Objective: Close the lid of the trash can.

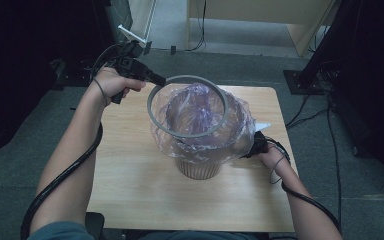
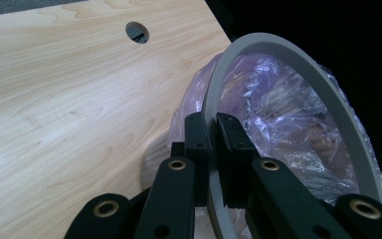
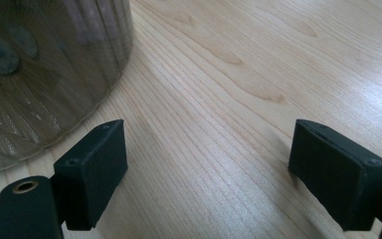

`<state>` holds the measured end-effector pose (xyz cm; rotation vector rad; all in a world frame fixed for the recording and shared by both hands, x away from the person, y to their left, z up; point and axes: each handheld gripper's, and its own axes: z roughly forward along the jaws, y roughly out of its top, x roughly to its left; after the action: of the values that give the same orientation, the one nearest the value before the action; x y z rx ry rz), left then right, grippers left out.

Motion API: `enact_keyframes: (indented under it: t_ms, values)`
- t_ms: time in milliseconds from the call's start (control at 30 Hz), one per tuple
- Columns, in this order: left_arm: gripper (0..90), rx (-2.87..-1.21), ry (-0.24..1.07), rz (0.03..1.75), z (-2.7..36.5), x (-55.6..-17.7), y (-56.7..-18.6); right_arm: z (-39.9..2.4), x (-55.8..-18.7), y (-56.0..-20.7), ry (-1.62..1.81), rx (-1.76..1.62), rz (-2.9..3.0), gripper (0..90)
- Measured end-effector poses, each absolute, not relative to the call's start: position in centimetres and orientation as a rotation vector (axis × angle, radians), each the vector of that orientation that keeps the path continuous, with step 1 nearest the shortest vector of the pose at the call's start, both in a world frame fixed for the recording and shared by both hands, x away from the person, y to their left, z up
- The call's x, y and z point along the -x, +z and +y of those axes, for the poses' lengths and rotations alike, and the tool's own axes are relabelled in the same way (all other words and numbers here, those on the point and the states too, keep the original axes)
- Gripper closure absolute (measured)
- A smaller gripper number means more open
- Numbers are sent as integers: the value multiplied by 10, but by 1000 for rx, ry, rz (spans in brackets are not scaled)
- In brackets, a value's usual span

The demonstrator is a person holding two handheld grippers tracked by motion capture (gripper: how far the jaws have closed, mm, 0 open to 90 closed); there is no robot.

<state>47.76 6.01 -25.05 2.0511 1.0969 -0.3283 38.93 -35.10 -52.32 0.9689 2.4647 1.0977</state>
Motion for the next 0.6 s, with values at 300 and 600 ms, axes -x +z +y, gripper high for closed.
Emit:
enact_keyframes:
  t_ms: [300, 600]
  values:
    - [846, -2063, -338, 1077, 53, -476, -252, -351, -389, -523, 1098, -969, 2464, 150]
    - [846, -2074, -350, 1064, 46, -476, -252, -351, -389, -523, 1098, -966, 2467, 148]
